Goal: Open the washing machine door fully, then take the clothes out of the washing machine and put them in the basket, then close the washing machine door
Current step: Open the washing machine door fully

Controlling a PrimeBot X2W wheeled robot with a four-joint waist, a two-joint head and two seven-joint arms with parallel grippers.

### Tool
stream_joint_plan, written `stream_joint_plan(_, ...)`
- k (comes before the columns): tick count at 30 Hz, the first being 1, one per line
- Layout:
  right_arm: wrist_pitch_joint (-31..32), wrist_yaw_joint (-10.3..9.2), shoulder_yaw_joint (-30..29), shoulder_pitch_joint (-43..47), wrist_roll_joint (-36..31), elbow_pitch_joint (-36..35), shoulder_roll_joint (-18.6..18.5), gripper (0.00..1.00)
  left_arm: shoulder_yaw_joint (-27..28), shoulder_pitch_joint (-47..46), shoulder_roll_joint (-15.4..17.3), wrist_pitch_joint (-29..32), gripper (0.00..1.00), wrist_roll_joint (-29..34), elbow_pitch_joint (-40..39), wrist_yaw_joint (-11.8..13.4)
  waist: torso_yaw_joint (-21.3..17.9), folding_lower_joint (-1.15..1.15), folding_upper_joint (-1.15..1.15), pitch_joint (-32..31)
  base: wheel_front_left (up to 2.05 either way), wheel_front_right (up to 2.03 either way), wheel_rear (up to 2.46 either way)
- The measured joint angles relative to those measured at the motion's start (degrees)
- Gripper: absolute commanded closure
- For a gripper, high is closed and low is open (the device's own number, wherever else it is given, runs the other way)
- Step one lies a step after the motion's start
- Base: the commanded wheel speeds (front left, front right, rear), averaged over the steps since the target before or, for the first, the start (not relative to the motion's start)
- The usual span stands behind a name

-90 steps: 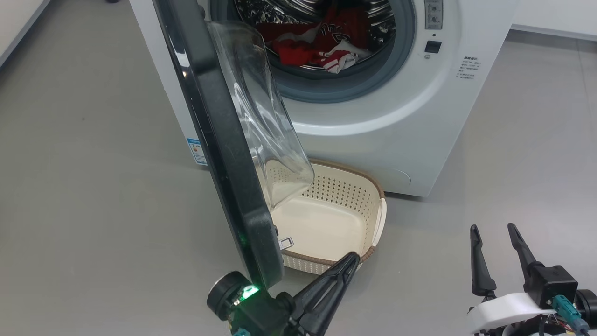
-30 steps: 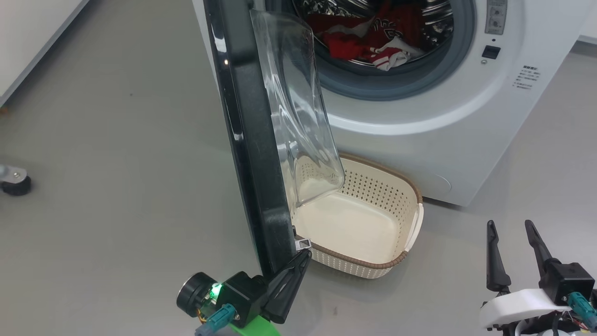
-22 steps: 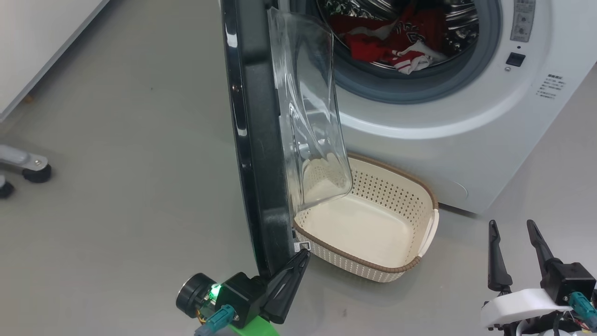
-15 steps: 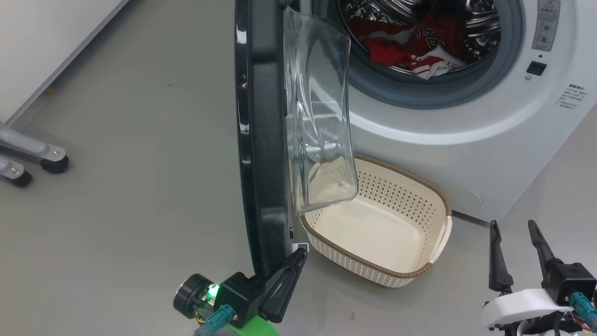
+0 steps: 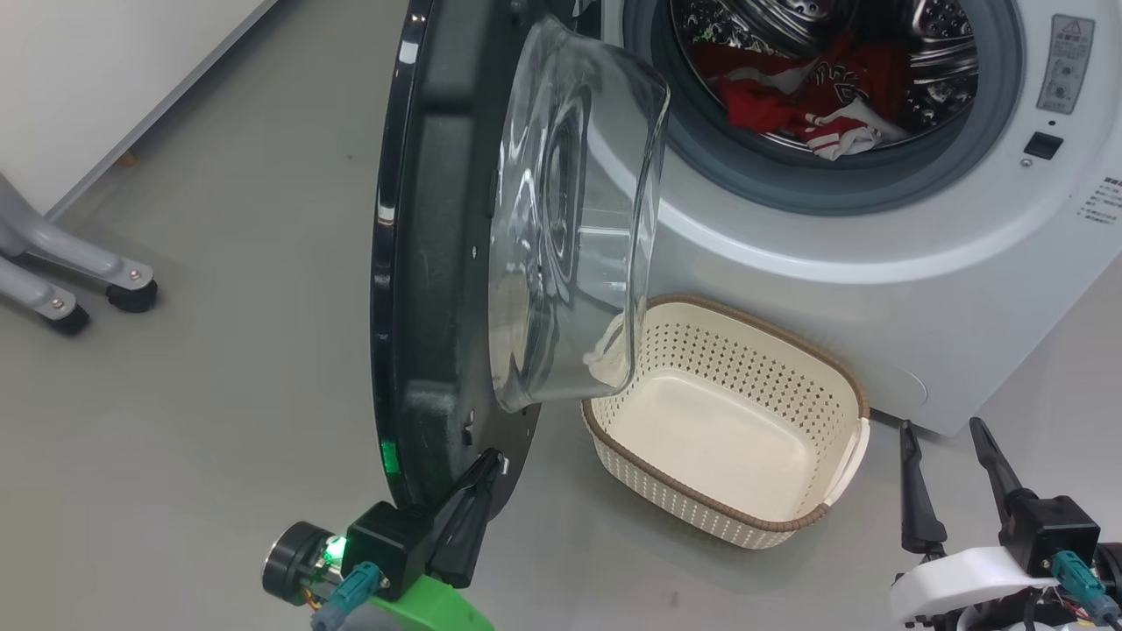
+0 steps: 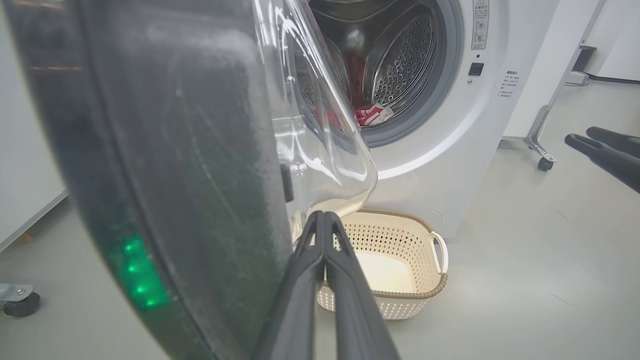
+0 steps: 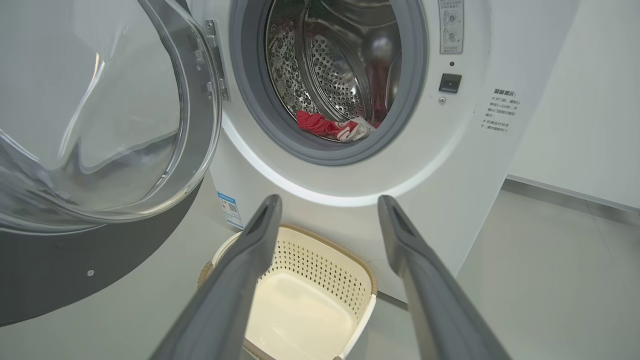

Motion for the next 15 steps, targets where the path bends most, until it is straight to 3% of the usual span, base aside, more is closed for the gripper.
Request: stream_joint_plan(15, 0.0, 0.54, 1.0, -0.37, -0.09, 0.19, 0.49, 0.0, 11.69, 0.01, 2.36, -2.66, 1.0, -0.49, 3.21, 2.94, -1.73, 0.0, 0.0, 1.13, 0.0, 0.0, 0.0)
